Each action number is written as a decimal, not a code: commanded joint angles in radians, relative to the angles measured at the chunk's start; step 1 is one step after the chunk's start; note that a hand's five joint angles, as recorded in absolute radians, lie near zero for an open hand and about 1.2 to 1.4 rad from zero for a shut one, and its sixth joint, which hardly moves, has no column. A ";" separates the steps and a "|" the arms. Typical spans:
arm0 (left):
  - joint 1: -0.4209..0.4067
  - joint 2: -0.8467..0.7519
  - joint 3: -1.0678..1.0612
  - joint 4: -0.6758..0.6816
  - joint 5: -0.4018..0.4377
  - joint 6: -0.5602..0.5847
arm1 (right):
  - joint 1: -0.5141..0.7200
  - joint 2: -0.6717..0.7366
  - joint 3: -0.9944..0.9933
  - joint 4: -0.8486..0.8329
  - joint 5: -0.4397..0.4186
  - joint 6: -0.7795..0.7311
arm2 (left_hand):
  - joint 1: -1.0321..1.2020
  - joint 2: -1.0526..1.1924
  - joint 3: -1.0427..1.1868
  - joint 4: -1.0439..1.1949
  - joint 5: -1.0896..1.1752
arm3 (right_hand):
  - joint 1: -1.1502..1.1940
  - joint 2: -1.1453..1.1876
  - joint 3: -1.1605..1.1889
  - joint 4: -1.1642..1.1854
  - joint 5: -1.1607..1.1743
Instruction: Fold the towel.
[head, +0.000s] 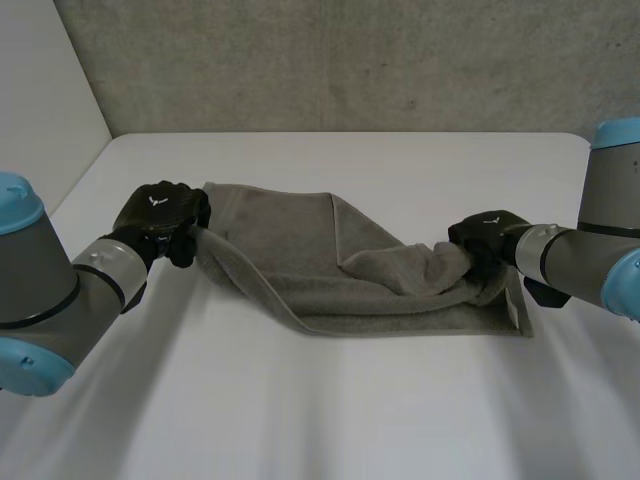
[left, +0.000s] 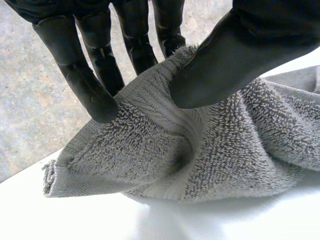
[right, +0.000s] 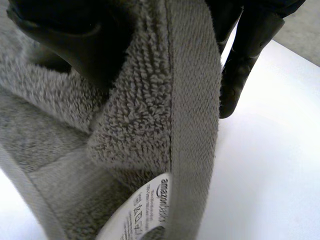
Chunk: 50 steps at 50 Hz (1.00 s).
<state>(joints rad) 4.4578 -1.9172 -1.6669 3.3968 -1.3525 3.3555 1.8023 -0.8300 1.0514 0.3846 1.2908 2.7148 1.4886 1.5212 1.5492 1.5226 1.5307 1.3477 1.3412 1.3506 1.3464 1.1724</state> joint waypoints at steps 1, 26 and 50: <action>0.000 0.014 -0.014 0.013 0.009 -0.004 | -0.023 0.042 -0.027 -0.058 0.008 0.029 | -0.092 -0.125 -0.153 -0.126 -0.309 | 0.049 0.055 0.046 0.050 0.049; -0.061 -0.002 0.033 0.007 -0.007 -0.016 | -0.093 -0.144 0.200 -0.263 0.031 0.020 | -0.092 -0.125 -0.153 -0.126 -0.309 | -1.173 -1.167 -1.176 -1.172 -1.172; -0.069 0.024 -0.004 0.004 0.003 -0.016 | -0.409 -0.350 0.461 -0.248 -0.185 -0.008 | -0.092 -0.125 -0.153 -0.126 -0.309 | -0.497 -0.491 -0.500 -0.496 -0.496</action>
<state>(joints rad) 4.3871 -1.8922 -1.6720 3.4007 -1.3492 3.3395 1.4222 -1.2123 1.5586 0.1075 1.1551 2.6734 1.4886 1.5212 1.5492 1.5226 1.5307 0.2849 0.2939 0.2846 0.2934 0.1016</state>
